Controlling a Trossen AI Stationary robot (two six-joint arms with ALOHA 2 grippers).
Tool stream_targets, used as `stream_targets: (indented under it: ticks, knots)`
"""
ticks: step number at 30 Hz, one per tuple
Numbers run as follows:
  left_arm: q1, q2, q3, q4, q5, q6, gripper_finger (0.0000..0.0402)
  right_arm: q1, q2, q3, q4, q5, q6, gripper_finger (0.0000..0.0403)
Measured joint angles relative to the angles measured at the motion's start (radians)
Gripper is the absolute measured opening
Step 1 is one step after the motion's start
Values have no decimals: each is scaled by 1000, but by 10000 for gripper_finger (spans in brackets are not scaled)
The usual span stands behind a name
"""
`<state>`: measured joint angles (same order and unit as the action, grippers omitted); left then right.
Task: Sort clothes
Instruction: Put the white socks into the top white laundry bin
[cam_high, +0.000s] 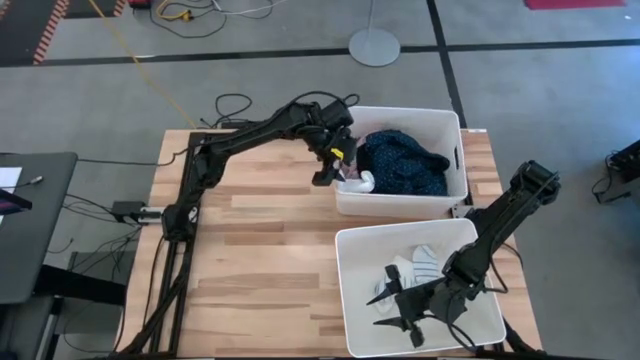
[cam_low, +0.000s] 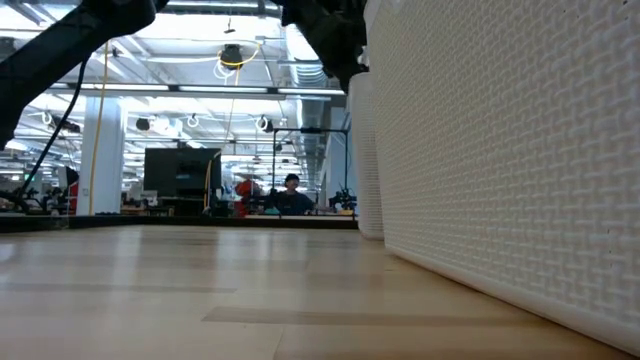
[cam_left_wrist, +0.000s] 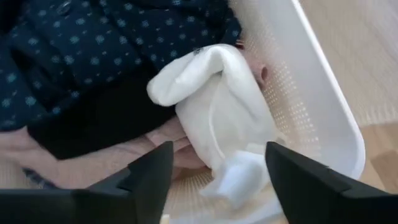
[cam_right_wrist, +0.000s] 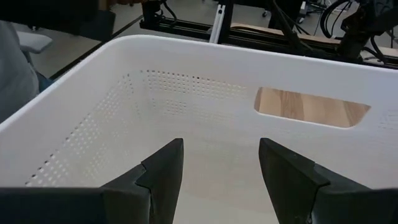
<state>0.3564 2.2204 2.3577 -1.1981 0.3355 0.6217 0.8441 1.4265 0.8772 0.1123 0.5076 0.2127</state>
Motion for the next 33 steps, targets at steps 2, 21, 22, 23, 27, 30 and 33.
stream_targets:
  ticks: [2,21,22,23,27,30,33]
  knots:
    - [-4,0,0,-29,-25,16,216,-6,0,0,0,0,0,228]
    - [-77,-70,-7,-163,-175,83,0,-18,-11,0,151,72,-196,228]
    - [-77,-80,-9,-158,-177,81,0,-22,-19,0,165,71,-216,228]
    - [-77,-92,-10,-149,-173,75,0,-24,-28,0,177,73,-235,228]
    - [-78,-161,-9,-97,-79,51,1,-41,-89,0,191,161,-291,228]
    - [-79,-200,-7,-62,-42,20,10,-67,-150,0,191,301,-353,228]
    - [-85,-224,-8,-38,-40,-22,35,-131,-226,0,182,385,-394,224]
